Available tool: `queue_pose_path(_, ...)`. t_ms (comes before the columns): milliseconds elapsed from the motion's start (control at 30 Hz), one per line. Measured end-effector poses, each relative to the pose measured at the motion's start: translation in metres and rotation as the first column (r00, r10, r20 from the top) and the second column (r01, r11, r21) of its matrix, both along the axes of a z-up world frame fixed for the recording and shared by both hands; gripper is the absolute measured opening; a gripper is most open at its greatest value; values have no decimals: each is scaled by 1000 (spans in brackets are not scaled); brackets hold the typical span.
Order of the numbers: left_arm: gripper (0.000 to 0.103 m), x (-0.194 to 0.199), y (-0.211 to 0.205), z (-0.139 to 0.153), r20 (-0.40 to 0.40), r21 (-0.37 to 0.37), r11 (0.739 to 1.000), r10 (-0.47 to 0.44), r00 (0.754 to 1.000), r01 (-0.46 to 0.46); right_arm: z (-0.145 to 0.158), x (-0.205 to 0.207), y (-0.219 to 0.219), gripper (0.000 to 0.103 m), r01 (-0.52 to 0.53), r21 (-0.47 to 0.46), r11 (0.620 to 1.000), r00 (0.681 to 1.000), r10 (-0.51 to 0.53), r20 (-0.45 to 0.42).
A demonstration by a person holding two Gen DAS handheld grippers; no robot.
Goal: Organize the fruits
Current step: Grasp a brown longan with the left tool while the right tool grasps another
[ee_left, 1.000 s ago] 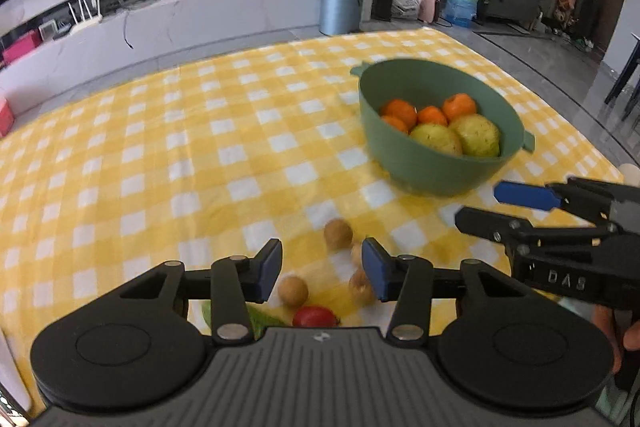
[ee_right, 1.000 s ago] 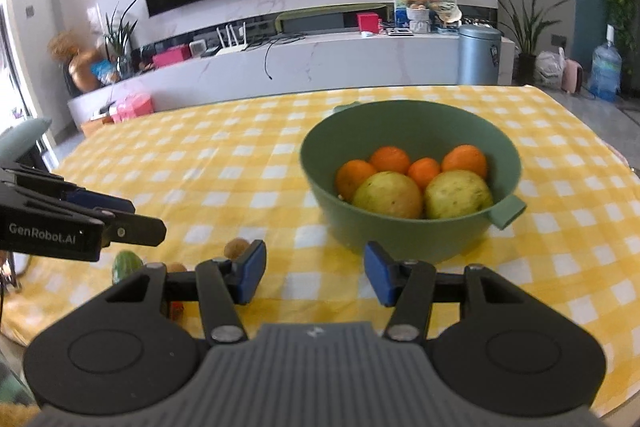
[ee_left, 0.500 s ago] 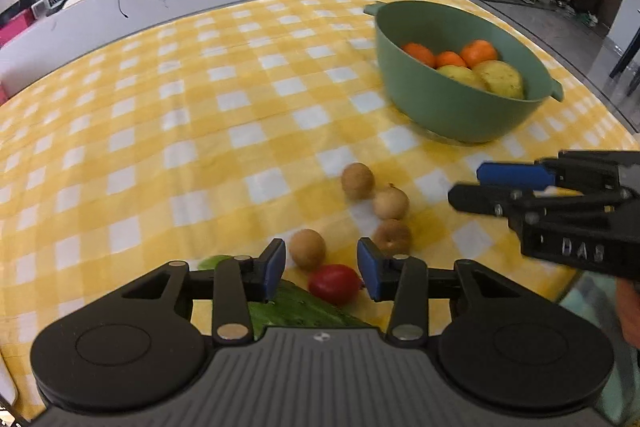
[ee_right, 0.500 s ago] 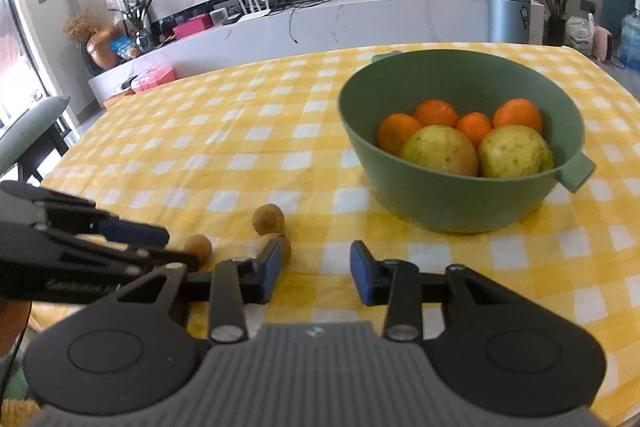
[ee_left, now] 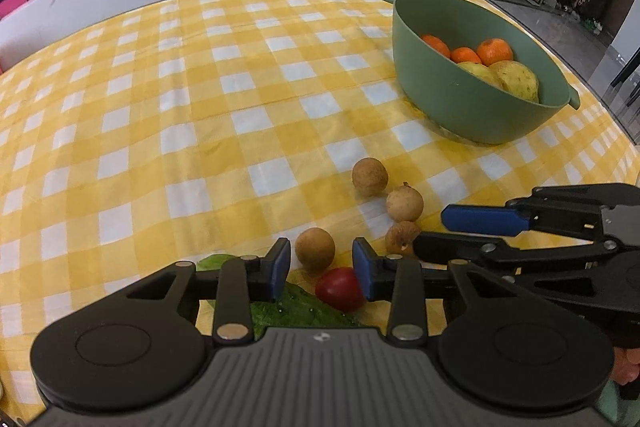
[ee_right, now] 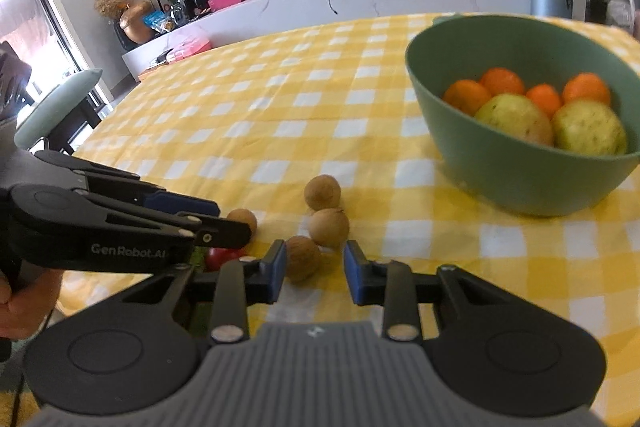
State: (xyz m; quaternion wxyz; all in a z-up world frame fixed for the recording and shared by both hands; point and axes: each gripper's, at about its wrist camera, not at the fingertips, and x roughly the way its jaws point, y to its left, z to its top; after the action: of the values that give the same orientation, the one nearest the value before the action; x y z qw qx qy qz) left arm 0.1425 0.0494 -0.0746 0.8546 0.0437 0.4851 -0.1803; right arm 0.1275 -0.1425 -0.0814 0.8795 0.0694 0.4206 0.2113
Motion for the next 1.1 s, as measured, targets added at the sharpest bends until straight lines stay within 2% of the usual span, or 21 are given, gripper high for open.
queue_pose_path(333,36,8,2,-4,-33,-26,1000,16,999,-17,-10,7,10,28,-31,17,999,998,32,-47)
queue_pose_path(600,25,10,6,-6,-48,-51,998,42,998,-45,-14,11,12,24,-31,21,999,997,32,-63)
queue_pose_path(1100,24,3,9,-1,-24,-51,995,82,996,-84,-5,4,12,23,-50,7,999,998,50,-26)
